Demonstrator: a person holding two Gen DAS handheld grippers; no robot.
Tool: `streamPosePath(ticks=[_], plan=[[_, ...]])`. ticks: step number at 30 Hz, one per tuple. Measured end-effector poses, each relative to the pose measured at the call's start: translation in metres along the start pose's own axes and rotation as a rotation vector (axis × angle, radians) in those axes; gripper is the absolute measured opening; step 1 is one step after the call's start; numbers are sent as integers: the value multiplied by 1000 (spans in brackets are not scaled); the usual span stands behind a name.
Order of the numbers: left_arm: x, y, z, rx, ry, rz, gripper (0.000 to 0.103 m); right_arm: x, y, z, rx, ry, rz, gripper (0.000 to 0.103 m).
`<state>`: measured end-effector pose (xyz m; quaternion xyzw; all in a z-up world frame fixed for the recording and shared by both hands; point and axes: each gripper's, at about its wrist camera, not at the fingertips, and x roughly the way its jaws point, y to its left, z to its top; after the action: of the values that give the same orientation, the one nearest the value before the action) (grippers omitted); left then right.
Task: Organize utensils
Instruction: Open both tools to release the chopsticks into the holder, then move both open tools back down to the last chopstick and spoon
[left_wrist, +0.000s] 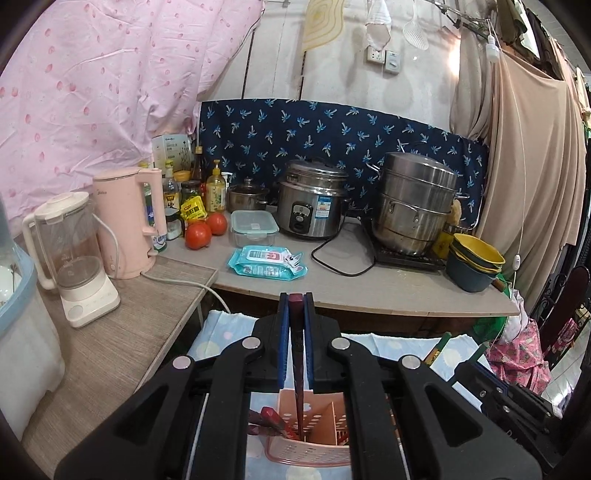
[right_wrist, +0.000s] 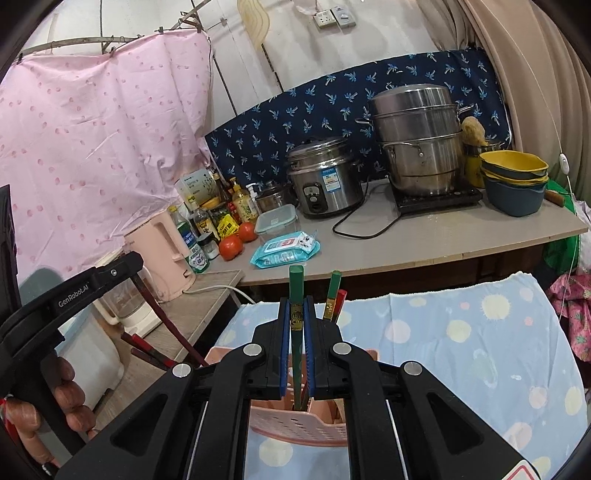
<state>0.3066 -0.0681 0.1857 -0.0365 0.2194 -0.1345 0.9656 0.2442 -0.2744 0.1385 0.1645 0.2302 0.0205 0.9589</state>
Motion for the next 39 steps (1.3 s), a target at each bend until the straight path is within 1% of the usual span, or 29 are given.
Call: streamPosePath(ticks=[1, 3, 4, 5, 6, 8, 10, 16, 21, 30, 35, 39], plan=[[0, 0, -1, -2, 1, 8, 7, 1, 0, -1, 2, 4, -1, 8], [1, 3, -3, -11, 7, 25, 11, 2, -3, -4, 16, 10, -3, 9], [1, 4, -4, -20, 14, 26, 17, 1, -4, -5, 22, 7, -3, 13], [1, 6, -5, -28, 18, 31, 22, 0, -5, -5, 24, 8, -5, 15], [1, 7, -6, -35, 18, 33, 23, 0, -5, -5, 26, 7, -7, 15], [0, 9, -7, -39, 21, 38, 23, -4, -6, -6, 28, -3, -12, 27], [-2, 10, -9, -42, 28, 40, 24, -8, -5, -6, 24, -12, -18, 29], [-11, 11, -15, -41, 43, 44, 24, -17, -3, -9, 23, -13, -9, 29], [-22, 13, -25, -40, 60, 50, 24, -27, 3, -18, 6, 0, -5, 29], [-44, 16, -46, -31, 89, 46, 24, -48, 8, -45, -18, 28, -19, 29], [-56, 20, -66, -32, 118, 51, 24, -59, 5, -65, -33, 55, -33, 29], [-66, 24, -87, -39, 147, 57, 24, -66, 2, -86, -50, 94, -51, 29]])
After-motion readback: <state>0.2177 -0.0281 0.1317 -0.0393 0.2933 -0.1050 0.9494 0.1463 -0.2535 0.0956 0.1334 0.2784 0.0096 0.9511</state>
